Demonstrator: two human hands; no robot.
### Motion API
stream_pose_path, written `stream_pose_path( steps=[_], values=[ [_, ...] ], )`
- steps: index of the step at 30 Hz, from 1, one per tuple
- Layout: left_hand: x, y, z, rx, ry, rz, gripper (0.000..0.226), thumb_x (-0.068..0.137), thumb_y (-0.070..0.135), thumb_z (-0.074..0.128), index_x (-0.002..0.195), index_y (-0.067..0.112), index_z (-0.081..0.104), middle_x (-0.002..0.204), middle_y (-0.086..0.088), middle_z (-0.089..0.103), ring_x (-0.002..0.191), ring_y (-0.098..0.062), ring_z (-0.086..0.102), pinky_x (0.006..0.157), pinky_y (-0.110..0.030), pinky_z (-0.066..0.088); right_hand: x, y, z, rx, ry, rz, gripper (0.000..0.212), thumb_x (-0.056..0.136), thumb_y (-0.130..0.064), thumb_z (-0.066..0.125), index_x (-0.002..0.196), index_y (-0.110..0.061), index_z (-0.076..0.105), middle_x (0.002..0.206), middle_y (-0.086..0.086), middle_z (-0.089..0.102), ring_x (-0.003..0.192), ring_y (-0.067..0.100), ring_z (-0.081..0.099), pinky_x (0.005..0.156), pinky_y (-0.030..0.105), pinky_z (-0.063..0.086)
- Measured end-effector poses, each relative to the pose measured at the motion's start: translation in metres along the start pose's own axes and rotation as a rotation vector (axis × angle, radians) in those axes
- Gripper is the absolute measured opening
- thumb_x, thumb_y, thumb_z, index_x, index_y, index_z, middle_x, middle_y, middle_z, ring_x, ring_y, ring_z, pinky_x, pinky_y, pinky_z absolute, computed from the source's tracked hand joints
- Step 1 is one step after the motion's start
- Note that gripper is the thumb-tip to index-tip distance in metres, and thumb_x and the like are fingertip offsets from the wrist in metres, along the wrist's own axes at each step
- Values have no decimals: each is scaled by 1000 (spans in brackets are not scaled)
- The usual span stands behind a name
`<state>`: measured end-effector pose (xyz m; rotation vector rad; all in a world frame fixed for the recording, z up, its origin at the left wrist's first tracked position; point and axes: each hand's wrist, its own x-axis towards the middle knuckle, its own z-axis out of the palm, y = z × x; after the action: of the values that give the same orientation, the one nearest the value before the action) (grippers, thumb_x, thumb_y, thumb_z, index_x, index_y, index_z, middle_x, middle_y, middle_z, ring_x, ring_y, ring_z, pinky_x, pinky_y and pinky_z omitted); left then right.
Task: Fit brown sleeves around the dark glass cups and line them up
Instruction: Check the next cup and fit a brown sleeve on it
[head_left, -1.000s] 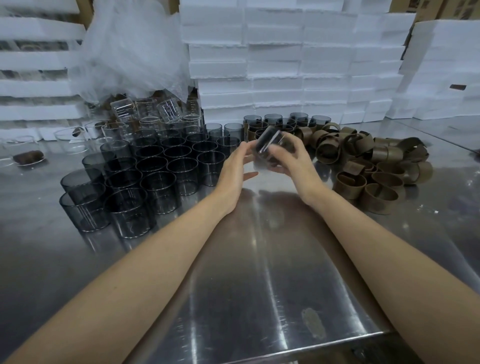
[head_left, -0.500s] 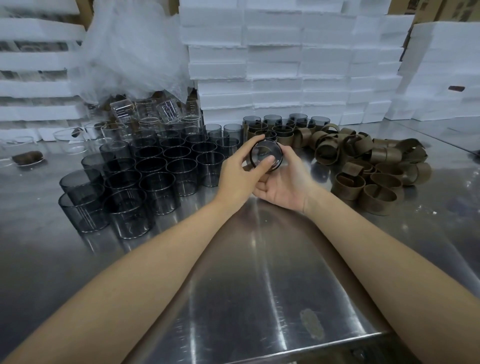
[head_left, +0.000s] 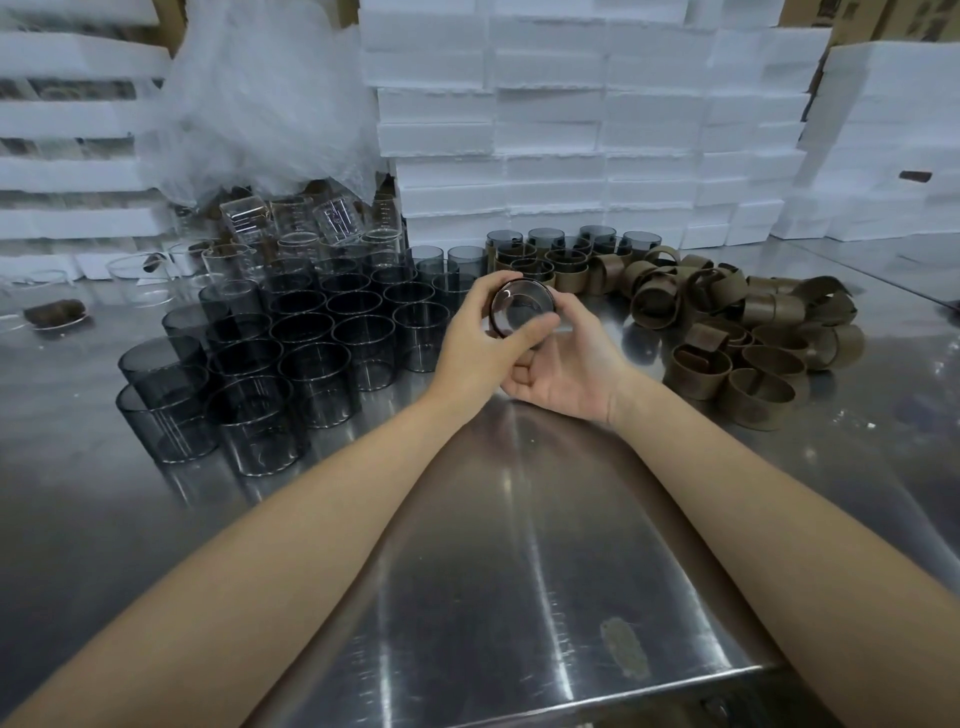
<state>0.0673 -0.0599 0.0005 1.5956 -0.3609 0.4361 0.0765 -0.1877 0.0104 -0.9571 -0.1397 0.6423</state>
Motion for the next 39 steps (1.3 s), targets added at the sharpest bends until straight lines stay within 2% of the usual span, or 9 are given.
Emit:
stream_pose_path(
  steps=[3,8,12,16,19,21,29,33,39],
  values=[
    [1,-4,0,37,1,37,50,74,16,84,116,21,58,109,14,66,103,4,61,87,-9,44,0,0,0,-17,-16,-2,53,93,-56,42,116,-11,55,97,10,67,85,21,67,77,31,55],
    [4,-3,-4,-47,97,-11,27,79,17,80,102,20,65,100,4,73,96,-7,68,87,-23,54,2,1,2,-70,1,4,54,94,-57,42,111,-9,58,89,11,64,86,20,63,73,31,58],
    [5,-2,-4,-85,141,-23,11,91,19,69,95,9,65,99,1,74,94,-10,70,86,-27,55,3,2,3,-76,-8,-1,53,95,-52,44,123,-7,50,96,13,60,86,22,61,77,33,58],
    [5,-2,-3,-153,130,-66,25,102,26,49,99,6,63,111,-2,71,100,-14,68,90,-30,55,2,2,2,-33,-11,-4,53,95,-47,46,128,-6,48,97,15,63,82,24,65,80,35,57],
    [5,-4,-3,-137,68,-102,18,93,26,65,106,14,62,115,7,68,97,2,65,83,-19,52,1,1,1,-34,-21,1,53,95,-49,46,128,-8,49,99,15,64,87,26,67,81,35,56],
    [4,-6,-3,-76,23,-72,42,80,20,80,114,15,57,121,11,63,100,10,61,83,-11,48,0,1,1,-54,-34,9,55,94,-51,46,132,-11,48,101,15,67,92,26,68,82,34,57],
    [1,2,0,-159,116,-28,19,83,17,77,93,20,61,111,3,71,101,-9,68,65,-11,51,0,2,4,-72,-6,-14,53,96,-50,46,128,-9,52,107,17,56,100,27,56,81,35,58],
    [2,1,0,-104,153,-6,11,92,21,67,85,18,60,104,2,74,98,-11,69,68,-16,54,1,2,3,-66,-1,-7,58,95,-49,45,134,-6,48,103,15,56,92,25,57,84,36,57],
    [5,-6,-3,-80,190,12,26,105,23,42,92,15,63,108,0,73,102,-16,68,92,-41,54,-2,3,5,-114,-51,-25,49,88,-48,56,111,-5,58,102,19,62,97,29,62,87,38,56]
  ],
)
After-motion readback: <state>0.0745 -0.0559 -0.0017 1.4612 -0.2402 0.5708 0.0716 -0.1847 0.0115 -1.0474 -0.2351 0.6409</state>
